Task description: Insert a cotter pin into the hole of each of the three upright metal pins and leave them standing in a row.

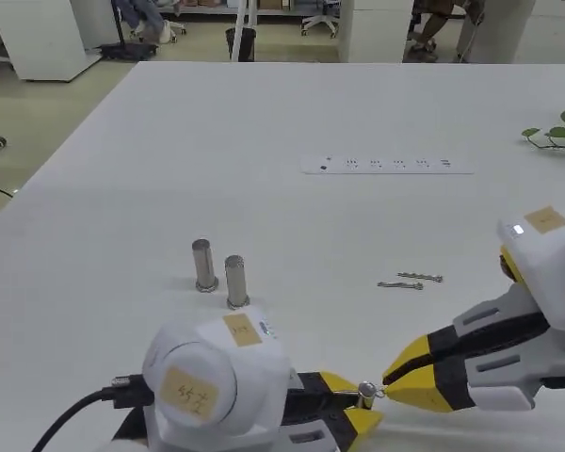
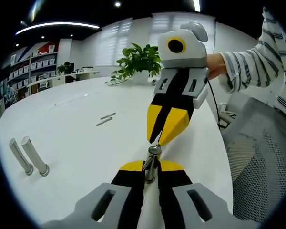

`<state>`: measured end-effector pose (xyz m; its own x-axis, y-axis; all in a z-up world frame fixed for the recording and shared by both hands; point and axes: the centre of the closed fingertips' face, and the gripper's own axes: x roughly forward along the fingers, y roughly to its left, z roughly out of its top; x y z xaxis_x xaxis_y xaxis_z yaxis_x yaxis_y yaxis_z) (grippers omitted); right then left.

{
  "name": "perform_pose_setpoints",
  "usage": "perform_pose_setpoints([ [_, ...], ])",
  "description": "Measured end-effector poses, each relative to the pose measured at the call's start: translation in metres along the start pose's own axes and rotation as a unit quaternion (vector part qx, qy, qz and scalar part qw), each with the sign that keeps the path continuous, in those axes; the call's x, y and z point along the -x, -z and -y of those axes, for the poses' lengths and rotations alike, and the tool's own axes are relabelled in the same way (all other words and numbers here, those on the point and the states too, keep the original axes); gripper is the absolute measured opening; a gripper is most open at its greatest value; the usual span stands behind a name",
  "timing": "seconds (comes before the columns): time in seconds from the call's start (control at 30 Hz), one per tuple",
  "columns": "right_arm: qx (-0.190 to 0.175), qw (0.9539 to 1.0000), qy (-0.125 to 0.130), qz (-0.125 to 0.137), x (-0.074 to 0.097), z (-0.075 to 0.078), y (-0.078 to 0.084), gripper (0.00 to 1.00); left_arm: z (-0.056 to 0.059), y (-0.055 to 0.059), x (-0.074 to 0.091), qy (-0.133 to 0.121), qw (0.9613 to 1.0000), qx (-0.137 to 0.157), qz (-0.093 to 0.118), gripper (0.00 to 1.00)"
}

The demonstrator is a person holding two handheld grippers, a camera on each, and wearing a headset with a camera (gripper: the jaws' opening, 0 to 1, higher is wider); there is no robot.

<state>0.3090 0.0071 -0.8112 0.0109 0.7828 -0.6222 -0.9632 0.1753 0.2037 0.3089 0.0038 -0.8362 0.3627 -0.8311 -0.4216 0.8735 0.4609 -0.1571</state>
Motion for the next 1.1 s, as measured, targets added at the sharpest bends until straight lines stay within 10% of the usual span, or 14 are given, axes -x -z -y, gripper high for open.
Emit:
perform_pose_setpoints([
  [0.6, -0.029, 0.996, 0.049, 0.069, 0.019, -0.009, -0.012, 0.41, -0.004, -0.001, 0.004, -0.005, 1.0, 0.002, 0.0, 0.07],
  [1.1, -0.078, 0.9881, 0.087, 0.099, 0.023, -0.014, -0.007, 0.67, -0.049, -0.014, 0.015, -0.055, 0.9984, 0.004, 0.011, 0.07],
])
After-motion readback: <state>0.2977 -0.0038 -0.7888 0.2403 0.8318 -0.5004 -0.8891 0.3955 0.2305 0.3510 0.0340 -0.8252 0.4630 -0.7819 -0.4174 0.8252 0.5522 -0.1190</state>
